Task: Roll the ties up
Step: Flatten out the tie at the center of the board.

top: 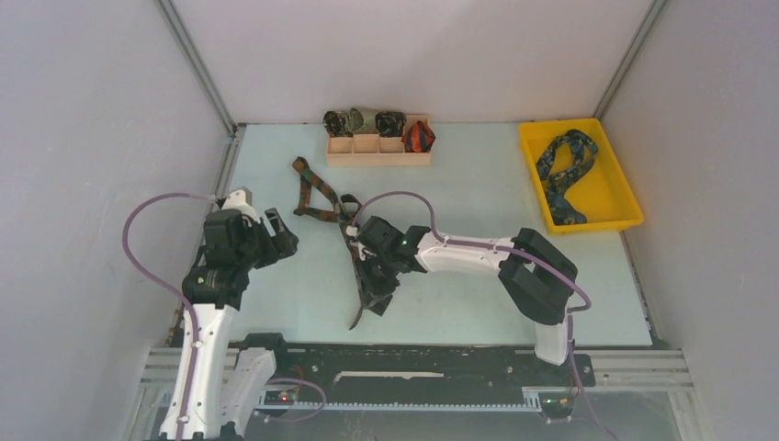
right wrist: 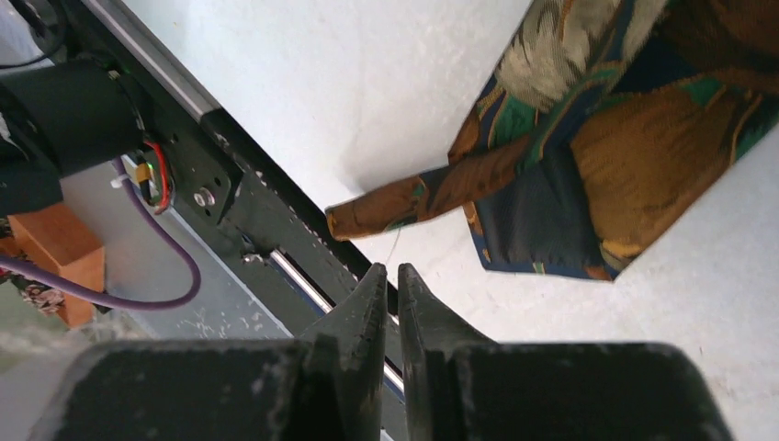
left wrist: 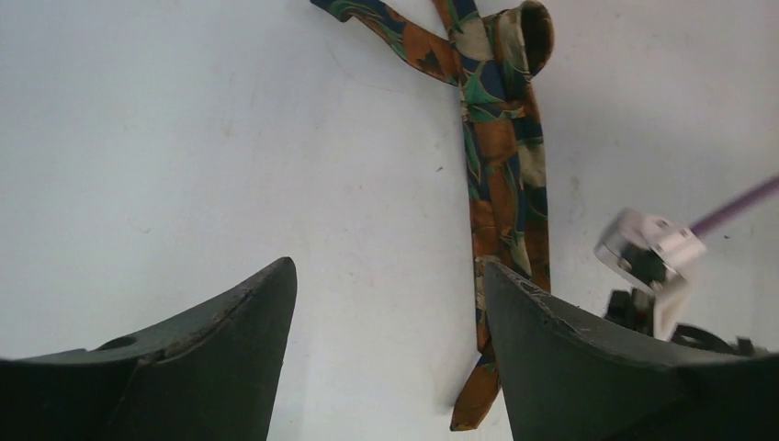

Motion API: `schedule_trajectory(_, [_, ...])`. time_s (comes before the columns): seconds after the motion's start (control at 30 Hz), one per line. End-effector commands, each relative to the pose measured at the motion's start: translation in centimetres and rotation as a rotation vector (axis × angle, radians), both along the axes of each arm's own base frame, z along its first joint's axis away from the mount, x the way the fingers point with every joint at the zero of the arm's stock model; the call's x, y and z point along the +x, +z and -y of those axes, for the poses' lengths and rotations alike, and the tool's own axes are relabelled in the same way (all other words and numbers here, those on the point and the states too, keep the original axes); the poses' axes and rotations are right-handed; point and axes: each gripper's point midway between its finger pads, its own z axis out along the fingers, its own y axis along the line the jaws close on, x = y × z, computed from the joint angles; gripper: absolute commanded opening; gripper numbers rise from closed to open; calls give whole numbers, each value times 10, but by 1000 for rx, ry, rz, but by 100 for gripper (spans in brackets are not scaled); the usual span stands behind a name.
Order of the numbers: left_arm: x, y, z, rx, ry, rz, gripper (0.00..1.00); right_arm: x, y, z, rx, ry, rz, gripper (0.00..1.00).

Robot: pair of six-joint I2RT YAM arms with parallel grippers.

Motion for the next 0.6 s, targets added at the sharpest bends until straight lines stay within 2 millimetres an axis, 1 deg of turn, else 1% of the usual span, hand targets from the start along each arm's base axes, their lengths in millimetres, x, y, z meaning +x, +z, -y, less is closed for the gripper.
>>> schedule_trajectory(0.0, [4, 12, 13, -55, -40, 96, 80, 14, 24, -34, 136, 9, -8, 11])
schedule_trajectory(0.03, [4, 10, 11, -53, -28, 102, 80, 16, 22, -36, 141, 9, -12, 10])
schedule_trajectory(0.07, [4, 3, 12, -61, -26, 99, 80, 17, 21, -37, 143, 8, -17, 9])
schedule_trajectory(0.1, [5, 3, 14, -71, -29, 115, 80, 18, 18, -38, 143, 4, -19, 8])
schedule_trajectory(0.17, [4, -4, 15, -82, -29, 115, 80, 22, 12, -38, 136, -8, -29, 7])
schedule_trajectory(0.27, [4, 0, 15, -74, -32, 131, 80, 31, 0, -32, 113, -30, -40, 5])
schedule_trajectory(0.37, [5, -2, 14, -72, -31, 128, 80, 40, -14, -22, 75, -49, -47, 3])
schedule_trajectory(0.47, [6, -3, 15, -74, -36, 121, 80, 49, -21, -7, 52, -77, -42, 3])
schedule_trajectory(0.57, [6, -4, 16, -77, -39, 119, 79, 53, -26, 10, 45, -93, -57, 2])
